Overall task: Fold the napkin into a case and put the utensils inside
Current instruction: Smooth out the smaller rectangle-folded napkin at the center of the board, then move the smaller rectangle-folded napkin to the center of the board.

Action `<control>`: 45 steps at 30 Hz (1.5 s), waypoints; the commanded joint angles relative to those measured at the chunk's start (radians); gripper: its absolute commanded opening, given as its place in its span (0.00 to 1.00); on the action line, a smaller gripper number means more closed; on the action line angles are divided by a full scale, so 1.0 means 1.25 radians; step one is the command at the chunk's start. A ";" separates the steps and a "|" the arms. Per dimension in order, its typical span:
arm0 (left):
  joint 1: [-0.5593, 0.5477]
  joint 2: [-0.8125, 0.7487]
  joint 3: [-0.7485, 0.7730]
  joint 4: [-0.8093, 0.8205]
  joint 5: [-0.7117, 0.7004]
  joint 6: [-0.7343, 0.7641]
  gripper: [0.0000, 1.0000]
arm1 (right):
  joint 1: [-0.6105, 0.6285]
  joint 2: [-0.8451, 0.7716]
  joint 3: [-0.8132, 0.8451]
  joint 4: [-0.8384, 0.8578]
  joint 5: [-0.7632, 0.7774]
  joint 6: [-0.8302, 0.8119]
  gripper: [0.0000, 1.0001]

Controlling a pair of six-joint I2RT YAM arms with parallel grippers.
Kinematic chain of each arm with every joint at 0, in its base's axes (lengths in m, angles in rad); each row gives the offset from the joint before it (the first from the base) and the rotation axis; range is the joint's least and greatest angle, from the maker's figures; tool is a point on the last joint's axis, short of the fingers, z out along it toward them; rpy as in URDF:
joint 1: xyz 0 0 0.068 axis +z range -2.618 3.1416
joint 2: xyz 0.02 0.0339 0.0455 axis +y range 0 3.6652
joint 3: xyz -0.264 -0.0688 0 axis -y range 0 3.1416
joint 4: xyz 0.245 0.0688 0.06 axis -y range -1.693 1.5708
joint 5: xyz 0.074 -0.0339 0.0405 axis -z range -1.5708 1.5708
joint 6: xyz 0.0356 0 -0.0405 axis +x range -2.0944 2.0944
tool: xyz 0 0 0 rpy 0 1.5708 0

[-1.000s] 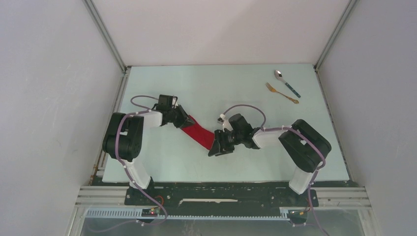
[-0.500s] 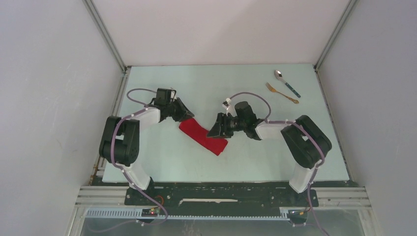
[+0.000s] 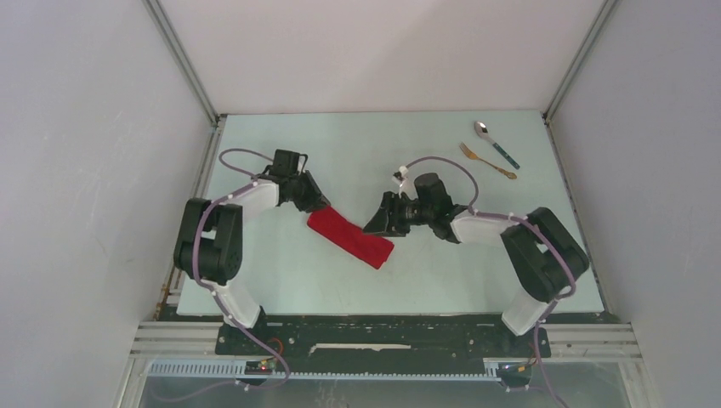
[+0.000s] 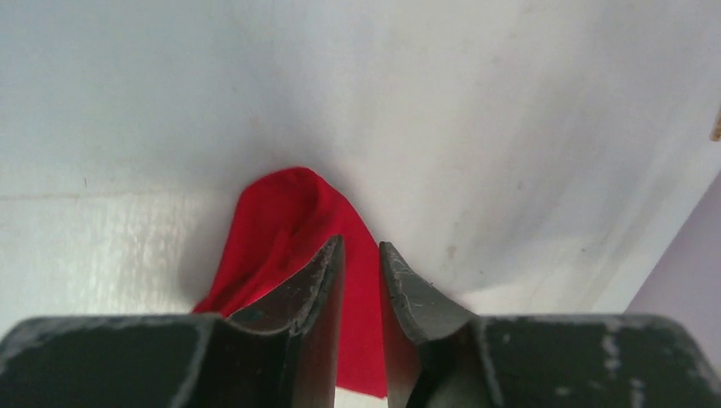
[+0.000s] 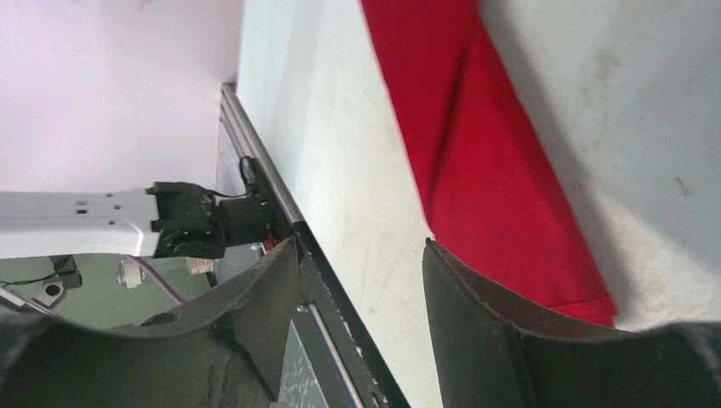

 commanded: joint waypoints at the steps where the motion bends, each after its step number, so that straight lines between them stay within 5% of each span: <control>1: -0.006 -0.108 0.001 -0.038 -0.031 0.022 0.29 | 0.011 -0.059 -0.008 -0.045 0.005 -0.039 0.64; 12: 0.004 -0.011 -0.058 -0.025 -0.092 0.009 0.26 | 0.012 0.066 -0.036 0.016 0.043 -0.067 0.63; 33: 0.001 -0.365 -0.447 -0.025 -0.073 -0.102 0.25 | 0.043 -0.015 0.019 -0.312 0.074 -0.248 0.62; 45: -0.074 -0.604 -0.602 -0.056 -0.051 -0.222 0.28 | 0.104 -0.128 -0.146 -0.263 0.108 -0.171 0.62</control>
